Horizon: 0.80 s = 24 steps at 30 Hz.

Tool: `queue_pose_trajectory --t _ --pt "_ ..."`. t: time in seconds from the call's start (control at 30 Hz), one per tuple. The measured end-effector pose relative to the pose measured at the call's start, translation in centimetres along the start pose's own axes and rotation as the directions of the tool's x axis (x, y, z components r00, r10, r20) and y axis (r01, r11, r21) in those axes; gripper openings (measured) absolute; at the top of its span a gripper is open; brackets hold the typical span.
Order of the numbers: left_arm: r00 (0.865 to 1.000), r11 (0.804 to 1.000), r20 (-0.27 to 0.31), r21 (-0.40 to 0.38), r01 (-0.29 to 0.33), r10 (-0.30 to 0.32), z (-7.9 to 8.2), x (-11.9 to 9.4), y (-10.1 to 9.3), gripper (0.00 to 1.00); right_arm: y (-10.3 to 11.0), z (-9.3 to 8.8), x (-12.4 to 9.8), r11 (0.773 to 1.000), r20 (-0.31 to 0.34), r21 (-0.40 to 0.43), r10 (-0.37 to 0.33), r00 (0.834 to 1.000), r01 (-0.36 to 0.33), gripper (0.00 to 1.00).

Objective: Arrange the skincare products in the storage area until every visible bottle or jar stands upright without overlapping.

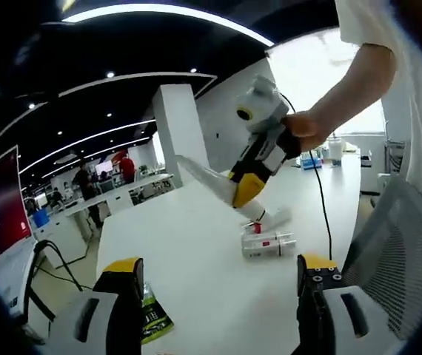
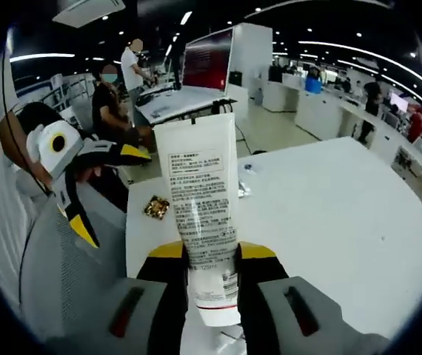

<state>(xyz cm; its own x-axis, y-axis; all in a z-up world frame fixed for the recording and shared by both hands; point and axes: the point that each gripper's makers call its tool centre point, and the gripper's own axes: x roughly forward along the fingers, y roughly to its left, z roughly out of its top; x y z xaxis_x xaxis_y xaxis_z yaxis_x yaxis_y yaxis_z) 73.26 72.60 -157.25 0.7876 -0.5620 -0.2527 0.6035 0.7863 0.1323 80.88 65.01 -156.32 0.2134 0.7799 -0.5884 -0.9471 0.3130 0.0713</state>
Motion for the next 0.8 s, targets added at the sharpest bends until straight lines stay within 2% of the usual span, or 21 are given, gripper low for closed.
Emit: queue_pose_trajectory --t 0.13,0.17,0.23,0.3,0.4,0.67,0.73,0.77,0.8 --pt "0.999 0.997 0.009 -0.06 0.04 -0.039 0.2 0.0 -0.6 0.87 1.2 0.2 -0.6 0.997 0.057 0.074 -0.024 0.998 0.02 0.22" --pt "0.999 0.997 0.017 -0.067 0.045 -0.044 0.3 0.0 -0.6 0.86 2.1 0.2 -0.9 0.994 0.091 0.108 -0.027 0.995 0.017 0.22" --pt "0.999 0.996 0.025 -0.069 0.048 -0.046 0.5 0.0 -0.7 0.86 2.7 0.2 -1.0 0.992 0.115 0.127 -0.03 0.993 0.016 0.22" --pt "0.998 0.995 0.02 -0.08 0.056 -0.054 0.4 0.1 -0.9 0.86 4.1 -0.4 -1.2 0.987 0.137 0.162 -0.029 0.99 0.007 0.23" --pt "0.997 0.992 -0.016 -0.106 0.068 -0.07 -0.2 0.2 -1.2 0.86 5.3 -0.9 -1.3 0.984 0.151 0.178 -0.039 0.988 0.012 0.23" --pt "0.987 0.978 -0.042 -0.152 0.145 -0.153 -0.4 0.2 -3.0 0.88 7.1 -1.5 -2.4 0.965 0.214 0.261 -0.098 0.972 0.04 0.24" --pt "0.978 0.955 -0.047 -0.228 0.189 -0.204 -0.3 0.1 -3.8 0.88 7.6 -1.8 -2.6 0.959 0.229 0.282 -0.108 0.967 0.04 0.24" --pt "0.97 0.934 -0.022 -0.277 0.227 -0.242 0.5 -0.1 -4.2 0.88 7.8 -2.0 -2.8 0.955 0.233 0.294 -0.115 0.966 0.042 0.24" --pt "0.964 0.921 -0.004 -0.298 0.251 -0.265 1.1 -0.3 -4.3 0.87 7.9 -2.1 -2.9 0.952 0.235 0.302 -0.123 0.964 0.048 0.24"
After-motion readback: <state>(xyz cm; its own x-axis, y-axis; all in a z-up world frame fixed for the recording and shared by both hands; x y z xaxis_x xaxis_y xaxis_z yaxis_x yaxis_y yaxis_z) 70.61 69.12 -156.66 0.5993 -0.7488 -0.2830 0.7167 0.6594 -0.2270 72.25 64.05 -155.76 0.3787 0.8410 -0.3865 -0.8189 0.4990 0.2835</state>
